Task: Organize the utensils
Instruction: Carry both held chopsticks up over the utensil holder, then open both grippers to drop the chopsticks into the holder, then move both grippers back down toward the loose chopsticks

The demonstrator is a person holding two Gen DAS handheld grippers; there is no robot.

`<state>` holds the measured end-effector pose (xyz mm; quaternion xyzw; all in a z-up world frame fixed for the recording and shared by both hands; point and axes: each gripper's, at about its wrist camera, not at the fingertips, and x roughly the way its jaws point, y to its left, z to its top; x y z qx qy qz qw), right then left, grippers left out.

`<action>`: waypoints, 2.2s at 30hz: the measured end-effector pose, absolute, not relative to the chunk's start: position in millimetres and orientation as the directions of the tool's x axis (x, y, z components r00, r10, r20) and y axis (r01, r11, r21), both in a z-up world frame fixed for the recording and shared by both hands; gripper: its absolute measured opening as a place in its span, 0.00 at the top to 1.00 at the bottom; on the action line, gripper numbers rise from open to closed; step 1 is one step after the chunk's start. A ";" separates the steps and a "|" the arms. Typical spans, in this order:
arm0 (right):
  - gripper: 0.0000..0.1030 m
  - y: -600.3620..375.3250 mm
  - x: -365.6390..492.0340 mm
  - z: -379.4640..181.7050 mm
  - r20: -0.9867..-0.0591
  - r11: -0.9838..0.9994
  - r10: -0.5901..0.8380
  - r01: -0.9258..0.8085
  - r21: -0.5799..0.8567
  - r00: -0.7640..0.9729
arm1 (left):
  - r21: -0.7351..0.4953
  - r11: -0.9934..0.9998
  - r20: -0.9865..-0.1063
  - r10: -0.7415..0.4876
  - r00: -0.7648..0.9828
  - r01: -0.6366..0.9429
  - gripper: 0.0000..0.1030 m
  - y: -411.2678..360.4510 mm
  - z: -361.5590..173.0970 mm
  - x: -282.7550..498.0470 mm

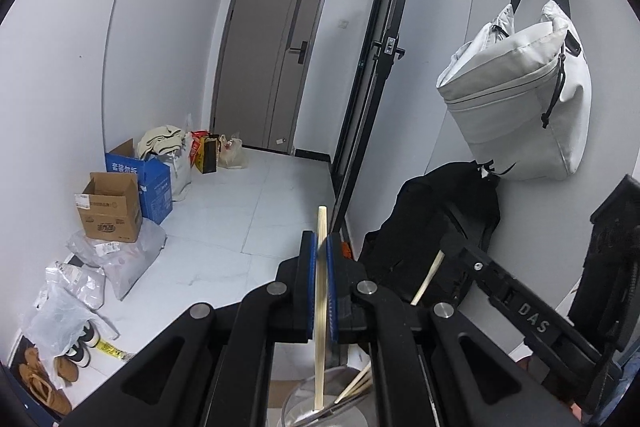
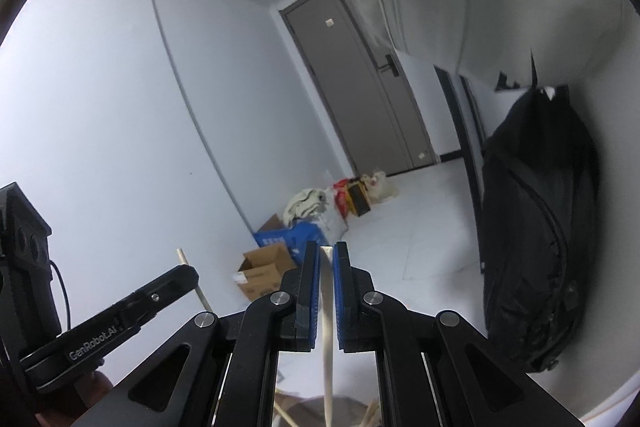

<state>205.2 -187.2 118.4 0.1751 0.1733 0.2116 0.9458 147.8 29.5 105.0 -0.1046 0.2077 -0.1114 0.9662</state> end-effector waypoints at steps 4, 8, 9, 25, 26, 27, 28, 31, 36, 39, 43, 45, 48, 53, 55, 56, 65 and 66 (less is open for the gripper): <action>0.94 -184.4 213.3 110.3 -0.262 0.857 0.453 -0.335 0.390 0.852 | -0.238 0.953 -0.374 -0.268 0.888 0.188 0.99 23.9 95.8 154.3; 0.94 -175.5 217.5 101.1 -0.266 0.869 0.447 -0.344 0.355 0.854 | -0.226 0.951 -0.378 -0.284 0.881 0.209 0.99 18.5 83.9 157.9; 0.94 -172.9 216.4 98.9 -0.268 0.870 0.449 -0.348 0.349 0.852 | -0.229 0.949 -0.379 -0.290 0.879 0.214 0.99 18.3 82.2 158.9; 0.94 -173.8 201.8 66.4 -0.314 0.852 0.501 -0.397 0.342 0.806 | -0.231 0.918 -0.406 -0.392 0.826 0.322 0.99 13.6 60.5 154.6; 0.94 -174.4 199.7 65.5 -0.318 0.851 0.504 -0.398 0.342 0.803 | -0.234 0.915 -0.410 -0.399 0.820 0.328 0.99 12.7 61.0 153.6; 0.93 -174.6 199.2 64.3 -0.324 0.848 0.509 -0.400 0.347 0.798 | -0.237 0.911 -0.416 -0.409 0.812 0.337 0.99 11.6 61.0 153.6; 0.92 -175.3 199.8 63.6 -0.330 0.845 0.514 -0.401 0.355 0.791 | -0.242 0.904 -0.427 -0.425 0.798 0.352 0.99 10.5 61.2 154.2; 0.92 -176.5 199.2 57.7 -0.352 0.829 0.536 -0.400 0.391 0.767 | -0.240 0.902 -0.451 -0.431 0.782 0.359 0.99 7.2 63.1 154.4; 0.92 -184.3 193.2 54.8 -0.378 0.813 0.557 -0.392 0.431 0.739 | -0.273 0.889 -0.485 -0.457 0.745 0.367 0.93 8.7 65.8 148.8; 0.86 -194.3 186.0 58.1 -0.380 0.813 0.551 -0.374 0.446 0.743 | -0.287 0.892 -0.494 -0.450 0.744 0.350 0.65 13.2 69.4 141.6; 0.63 -210.4 169.3 63.0 -0.371 0.820 0.529 -0.347 0.455 0.763 | -0.285 0.907 -0.479 -0.415 0.773 0.310 0.54 19.3 76.5 126.5; 0.58 -218.2 160.3 67.1 -0.366 0.827 0.515 -0.337 0.451 0.775 | -0.272 0.921 -0.488 -0.382 0.785 0.279 0.52 20.8 78.6 120.1; 0.49 -226.7 146.6 71.1 -0.362 0.830 0.505 -0.327 0.452 0.784 | -0.265 0.934 -0.488 -0.343 0.802 0.238 0.38 24.8 79.9 107.9; 0.40 -232.9 123.3 77.3 -0.364 0.839 0.497 -0.329 0.434 0.788 | -0.269 0.949 -0.497 -0.284 0.820 0.165 0.36 34.0 79.4 88.9; 0.35 -234.9 113.8 79.1 -0.361 0.842 0.493 -0.331 0.425 0.791 | -0.266 0.953 -0.497 -0.264 0.827 0.144 0.36 36.8 79.1 81.7; 0.34 -235.2 110.4 79.7 -0.360 0.842 0.494 -0.333 0.424 0.791 | -0.260 0.956 -0.497 -0.252 0.830 0.135 0.36 36.8 79.4 77.2; 0.25 -232.7 72.2 83.1 -0.369 0.845 0.503 -0.355 0.401 0.782 | -0.207 0.974 -0.479 -0.181 0.859 0.090 0.24 29.3 78.8 43.4; 0.22 -232.3 68.8 82.6 -0.371 0.846 0.502 -0.356 0.396 0.781 | -0.200 0.976 -0.479 -0.177 0.860 0.090 0.24 27.8 78.2 40.9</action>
